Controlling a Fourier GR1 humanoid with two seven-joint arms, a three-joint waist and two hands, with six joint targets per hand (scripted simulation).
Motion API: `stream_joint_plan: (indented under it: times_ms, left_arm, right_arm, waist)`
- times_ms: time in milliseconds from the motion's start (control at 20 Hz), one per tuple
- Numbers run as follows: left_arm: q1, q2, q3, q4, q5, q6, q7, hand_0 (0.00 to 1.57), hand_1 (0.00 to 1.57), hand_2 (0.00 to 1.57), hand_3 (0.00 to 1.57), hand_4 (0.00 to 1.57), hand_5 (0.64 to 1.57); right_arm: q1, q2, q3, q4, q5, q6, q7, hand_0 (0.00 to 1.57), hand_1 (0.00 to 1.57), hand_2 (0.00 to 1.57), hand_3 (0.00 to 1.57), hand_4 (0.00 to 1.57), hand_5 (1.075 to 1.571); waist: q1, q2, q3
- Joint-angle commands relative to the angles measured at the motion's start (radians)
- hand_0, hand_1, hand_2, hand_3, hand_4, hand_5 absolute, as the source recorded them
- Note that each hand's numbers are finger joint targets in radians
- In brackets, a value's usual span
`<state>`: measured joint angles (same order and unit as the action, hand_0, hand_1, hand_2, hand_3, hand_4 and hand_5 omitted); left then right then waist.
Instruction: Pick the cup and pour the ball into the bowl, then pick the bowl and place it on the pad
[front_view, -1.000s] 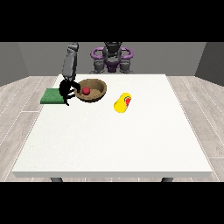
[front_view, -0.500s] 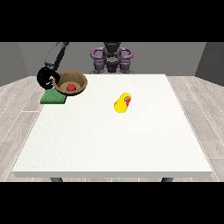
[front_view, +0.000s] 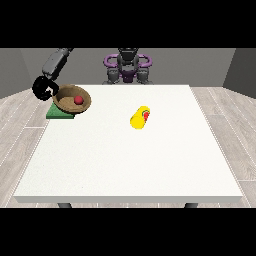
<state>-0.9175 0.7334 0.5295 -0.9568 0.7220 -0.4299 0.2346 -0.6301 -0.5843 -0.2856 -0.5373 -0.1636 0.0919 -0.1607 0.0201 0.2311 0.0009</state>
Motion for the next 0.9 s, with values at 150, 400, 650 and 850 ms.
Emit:
stream_joint_plan:
  times_ms: [150, 400, 650, 850]
  left_arm:
    - [-0.074, 0.023, -0.024, -0.095, 0.035, 0.060, 0.040, 0.00, 0.00, 0.00, 0.00, 0.00, 1.571]
    - [-0.046, -0.060, -0.072, -0.266, 0.038, 0.150, 0.041, 0.00, 0.00, 0.00, 0.00, 0.00, 1.571]
    - [-0.033, 0.012, -0.026, -0.298, 0.105, 0.095, 0.074, 0.00, 0.00, 0.00, 0.00, 0.00, 1.568]
    - [-0.079, 0.070, -0.009, -0.360, 0.154, 0.129, 0.143, 0.00, 0.00, 0.00, 0.00, 0.00, 1.566]
  right_arm:
    - [-0.019, -0.086, -0.056, 0.081, -0.014, 0.048, -0.078, 1.57, 1.57, 1.57, 0.92, 1.14, 1.564]
    - [-0.009, -0.120, -0.080, 0.167, -0.008, 0.070, -0.163, 1.57, 1.57, 1.57, 0.66, 1.18, 1.563]
    - [-0.010, -0.142, -0.163, 0.235, -0.082, 0.075, -0.140, 1.57, 1.57, 1.57, 1.57, 0.63, 1.560]
    - [-0.034, -0.232, -0.173, 0.245, -0.060, 0.026, -0.180, 1.08, 1.08, 1.02, 0.99, 0.00, 1.531]
  waist:
    - [0.021, 0.089, 0.0012]
    - [0.064, 0.126, 0.0024]
    - [0.086, 0.179, 0.0018]
    - [0.083, 0.250, 0.0027]
